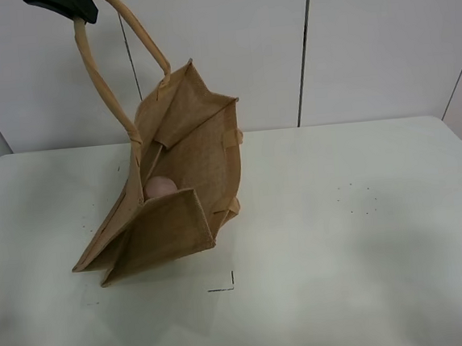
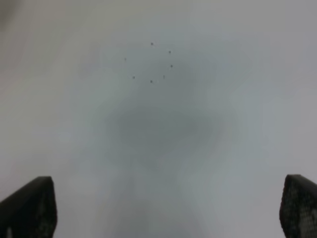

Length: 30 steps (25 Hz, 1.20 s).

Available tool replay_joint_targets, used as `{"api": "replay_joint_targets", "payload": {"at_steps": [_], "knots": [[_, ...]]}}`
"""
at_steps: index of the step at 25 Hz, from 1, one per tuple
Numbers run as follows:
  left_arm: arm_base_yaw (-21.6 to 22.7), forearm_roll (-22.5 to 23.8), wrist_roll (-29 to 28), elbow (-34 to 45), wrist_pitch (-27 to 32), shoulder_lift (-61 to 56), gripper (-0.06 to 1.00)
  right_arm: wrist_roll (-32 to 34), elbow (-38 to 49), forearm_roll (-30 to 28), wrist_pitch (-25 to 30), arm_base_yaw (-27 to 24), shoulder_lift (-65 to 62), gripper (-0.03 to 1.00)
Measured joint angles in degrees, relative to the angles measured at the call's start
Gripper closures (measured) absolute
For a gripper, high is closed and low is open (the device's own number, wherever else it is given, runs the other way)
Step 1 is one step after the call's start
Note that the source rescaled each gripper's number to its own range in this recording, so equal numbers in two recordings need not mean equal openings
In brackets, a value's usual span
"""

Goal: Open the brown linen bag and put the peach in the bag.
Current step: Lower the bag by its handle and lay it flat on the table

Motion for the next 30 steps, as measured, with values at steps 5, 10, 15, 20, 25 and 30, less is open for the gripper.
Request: {"api": "replay_joint_targets", "payload": {"at_steps": [5, 10, 15, 20, 25, 30], "knots": [[0.00, 0.00, 0.16, 0.00, 0.00, 0.00, 0.94, 0.00, 0.00, 0.05, 0.00, -1.88, -2.76, -0.03], [0.00, 0.00, 0.16, 0.00, 0.00, 0.00, 0.94, 0.00, 0.00, 0.05, 0.00, -3.73, -4.36, -0.03], [0.00, 0.00, 0.16, 0.00, 0.00, 0.00, 0.94, 0.12, 0.00, 0.12, 0.00, -2.47, -4.36, -0.03], [0.00, 0.00, 0.23, 0.00, 0.00, 0.00, 0.94, 0.12, 0.00, 0.12, 0.00, -2.39, -4.36, -0.03], [0.00, 0.00, 0.23, 0.00, 0.00, 0.00, 0.94, 0.12, 0.00, 0.12, 0.00, -2.39, -4.36, -0.03], [0.00, -0.57, 0.23, 0.00, 0.00, 0.95, 0.94, 0.12, 0.00, 0.12, 0.00, -2.39, -4.36, -0.03]]}}
